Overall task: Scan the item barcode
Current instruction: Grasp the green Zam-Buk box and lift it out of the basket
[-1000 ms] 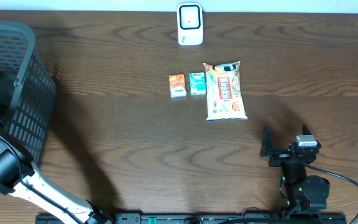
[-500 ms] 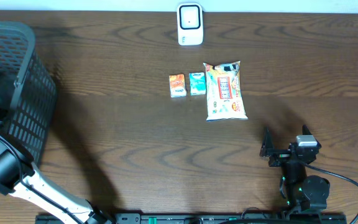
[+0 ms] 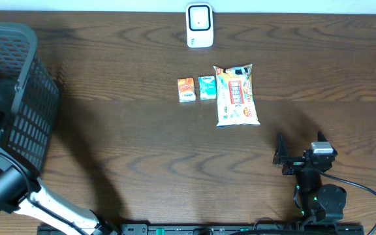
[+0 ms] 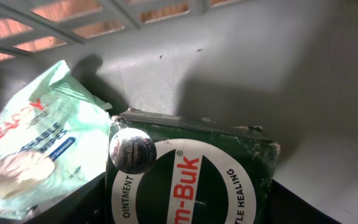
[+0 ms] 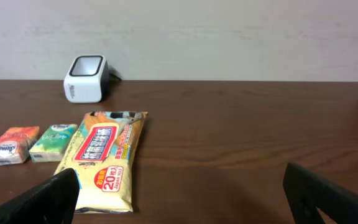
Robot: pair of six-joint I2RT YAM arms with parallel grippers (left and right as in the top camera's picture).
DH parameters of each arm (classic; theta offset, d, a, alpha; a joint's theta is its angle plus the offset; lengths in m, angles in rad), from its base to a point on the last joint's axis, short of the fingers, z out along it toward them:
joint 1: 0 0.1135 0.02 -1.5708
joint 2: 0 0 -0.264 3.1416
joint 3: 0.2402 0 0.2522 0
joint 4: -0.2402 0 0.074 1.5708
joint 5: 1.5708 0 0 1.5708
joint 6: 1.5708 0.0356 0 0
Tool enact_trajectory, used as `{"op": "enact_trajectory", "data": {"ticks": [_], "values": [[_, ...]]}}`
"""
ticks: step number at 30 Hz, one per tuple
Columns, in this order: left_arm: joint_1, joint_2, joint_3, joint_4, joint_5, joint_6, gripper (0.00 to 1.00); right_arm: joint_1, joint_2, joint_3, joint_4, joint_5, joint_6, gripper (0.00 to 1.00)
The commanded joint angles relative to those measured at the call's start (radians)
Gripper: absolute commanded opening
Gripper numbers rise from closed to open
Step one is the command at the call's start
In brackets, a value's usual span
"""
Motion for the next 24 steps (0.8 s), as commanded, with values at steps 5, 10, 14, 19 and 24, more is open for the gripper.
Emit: {"op": "enact_trajectory", "data": {"ticks": [5,10,14,19,24], "values": [[0.004,-0.14,0.016,0.007,0.173,-0.002,0.68,0.004,-0.005,-0.003,-0.003,0.008,-0.011,0.99],[0.004,-0.273,0.023,0.044,0.284,-0.013,0.68,0.004,-0.005,-0.003,-0.003,0.008,-0.011,0.99],[0.004,-0.392,0.023,0.082,0.387,-0.047,0.68,0.004,-0.005,-0.003,-0.003,0.008,-0.011,0.99],[0.003,-0.522,0.023,0.124,0.543,-0.135,0.68,0.004,-0.005,-0.003,-0.003,0.008,-0.011,0.99],[-0.036,-0.61,0.023,0.172,0.715,-0.228,0.68,0.004,-0.005,-0.003,-0.003,0.008,-0.011,0.99]]}}
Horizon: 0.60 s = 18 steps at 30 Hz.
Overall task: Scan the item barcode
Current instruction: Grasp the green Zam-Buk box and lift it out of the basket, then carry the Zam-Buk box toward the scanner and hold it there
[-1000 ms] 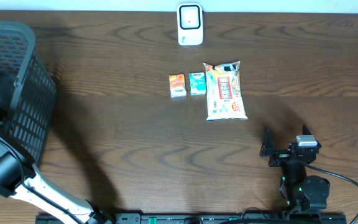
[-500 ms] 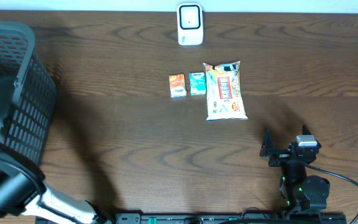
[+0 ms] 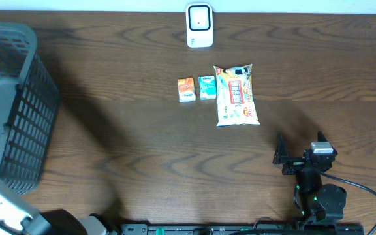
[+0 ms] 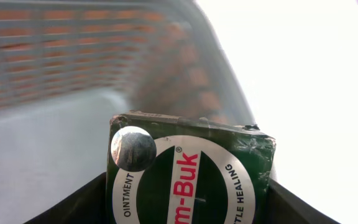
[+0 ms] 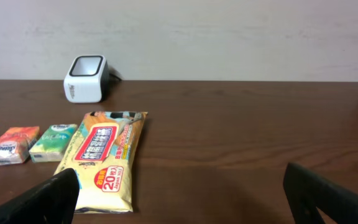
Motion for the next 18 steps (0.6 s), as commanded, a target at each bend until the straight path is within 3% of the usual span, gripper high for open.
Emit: {"op": "enact_trajectory", "data": {"ticks": [1,9,18], "values": [[-0.044,-0.043,0.019,0.024,0.182,-0.101,0.68,0.004,-0.005,-0.003,-0.003,0.008,-0.011,0.99],[-0.317,-0.056,0.019,0.077,0.249,-0.154,0.68,0.004,-0.005,-0.003,-0.003,0.008,-0.011,0.99],[-0.708,0.024,0.016,0.075,0.028,-0.001,0.68,0.004,-0.005,-0.003,-0.003,0.008,-0.011,0.99]]}}
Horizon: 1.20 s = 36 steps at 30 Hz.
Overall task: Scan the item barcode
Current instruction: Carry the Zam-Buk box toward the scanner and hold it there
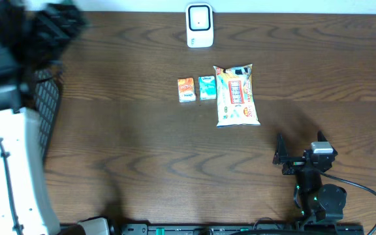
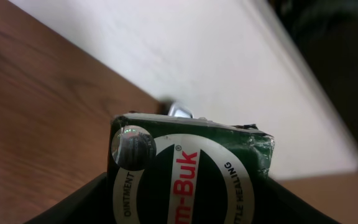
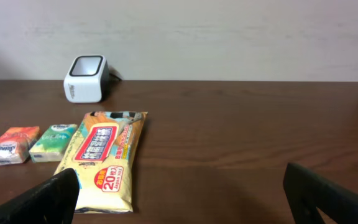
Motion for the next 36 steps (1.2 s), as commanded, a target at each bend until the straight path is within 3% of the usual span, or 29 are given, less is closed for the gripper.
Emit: {"op": "enact_trajectory", "data": {"ticks": [1,8,14,36], "values": [[-0.118,0.049,0.016,-0.003,-0.131,0.1,0.68,0.004,-0.005,-0.003,-0.003,0.008,-0.01,0.99],[-0.322,0.182,0.016,-0.019,-0.323,0.213,0.69,0.004,-0.005,-0.003,-0.003,0.008,-0.01,0.99],[-0.415,0.317,0.016,-0.025,-0.443,0.245,0.68,0.004,-0.005,-0.003,-0.003,0.008,-0.01,0.99],[-0.45,0.651,0.014,-0.091,-0.515,0.239,0.69,0.004,-0.005,-0.003,-0.003,0.008,-0.01,0.99]]}}
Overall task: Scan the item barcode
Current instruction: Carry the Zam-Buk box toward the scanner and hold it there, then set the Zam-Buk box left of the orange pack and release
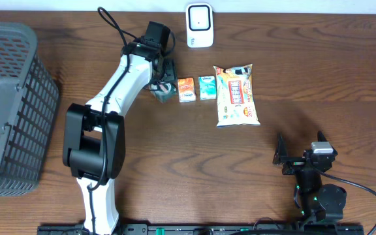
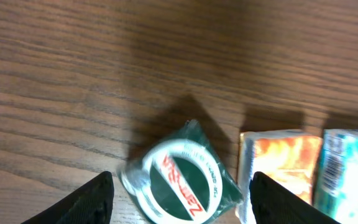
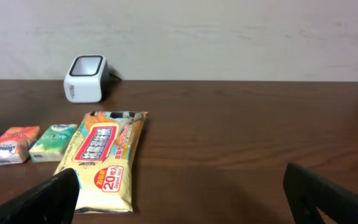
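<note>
The green Zam-Buk ointment box [image 2: 179, 180] lies flat on the table, label up, just left of the orange pack [image 2: 278, 163]. My left gripper [image 2: 182, 208] hangs right above it, open, a finger [image 2: 95, 199] on each side and neither touching the box. From overhead the box [image 1: 161, 96] shows below the left gripper [image 1: 164, 81]. The white barcode scanner [image 1: 200, 25] stands at the back edge, window up. My right gripper [image 3: 179, 202] rests open and empty near the front right.
An orange pack [image 1: 186, 89], a teal pack [image 1: 207, 87] and a yellow wipes pack [image 1: 237, 94] lie in a row right of the box. A dark mesh basket [image 1: 15, 98] fills the left side, with a pack showing in it.
My left gripper held the green box in the air near the back left of the table. Now the box lies on the table left of the orange pack and the gripper is open above it.
My left gripper was shut on the green box inside the basket, beside a wipes pack. Then it held the box higher against the basket wall, then out over the table. Now the box is let go beside the row of packs. The right arm stayed still.
</note>
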Robot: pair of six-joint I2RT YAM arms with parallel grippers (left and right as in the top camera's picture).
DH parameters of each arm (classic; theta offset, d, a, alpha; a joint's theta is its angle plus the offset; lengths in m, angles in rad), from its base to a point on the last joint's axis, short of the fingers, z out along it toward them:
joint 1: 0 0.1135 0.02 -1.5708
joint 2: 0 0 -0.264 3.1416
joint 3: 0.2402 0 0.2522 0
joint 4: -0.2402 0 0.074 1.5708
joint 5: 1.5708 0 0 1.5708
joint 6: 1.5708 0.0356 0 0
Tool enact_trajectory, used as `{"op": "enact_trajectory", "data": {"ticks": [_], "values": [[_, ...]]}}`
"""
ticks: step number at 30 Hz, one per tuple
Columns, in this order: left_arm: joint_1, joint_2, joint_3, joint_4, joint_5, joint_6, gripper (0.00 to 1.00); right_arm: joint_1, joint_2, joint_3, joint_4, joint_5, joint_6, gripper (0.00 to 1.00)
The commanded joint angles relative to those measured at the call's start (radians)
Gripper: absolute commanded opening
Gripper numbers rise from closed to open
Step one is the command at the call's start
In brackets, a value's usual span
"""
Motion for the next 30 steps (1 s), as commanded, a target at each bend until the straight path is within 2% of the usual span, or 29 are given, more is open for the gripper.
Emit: {"op": "enact_trajectory", "data": {"ticks": [1,10,16,17,18,20,22,27,30], "values": [[0.001,0.025,0.014,-0.005,-0.016,0.005,0.69,0.004,-0.005,-0.003,-0.003,0.008,-0.01,0.99],[0.002,0.027,0.016,-0.006,-0.013,0.003,0.69,0.004,-0.005,-0.003,-0.003,0.008,-0.01,0.99],[0.004,-0.052,0.024,-0.007,-0.013,0.023,0.7,0.004,-0.005,-0.003,-0.003,0.008,-0.01,0.99],[0.005,-0.076,0.024,-0.007,-0.014,0.036,0.8,0.004,-0.005,-0.003,-0.003,0.008,-0.01,0.99],[0.008,-0.108,0.024,-0.006,-0.014,0.06,0.84,0.004,-0.005,-0.003,-0.003,0.008,-0.01,0.99],[0.018,-0.171,0.024,-0.006,-0.02,0.105,0.85,0.004,-0.005,-0.003,-0.003,0.008,-0.01,0.99],[0.035,-0.239,0.024,-0.002,-0.068,0.13,0.86,0.004,-0.005,-0.003,-0.003,0.008,-0.01,0.99],[0.112,-0.424,0.024,0.038,-0.311,0.134,0.89,0.004,-0.005,-0.003,-0.003,0.008,-0.01,0.99],[0.187,-0.522,0.024,0.083,-0.373,0.133,0.91,0.004,-0.005,-0.003,-0.003,0.008,-0.01,0.99]]}}
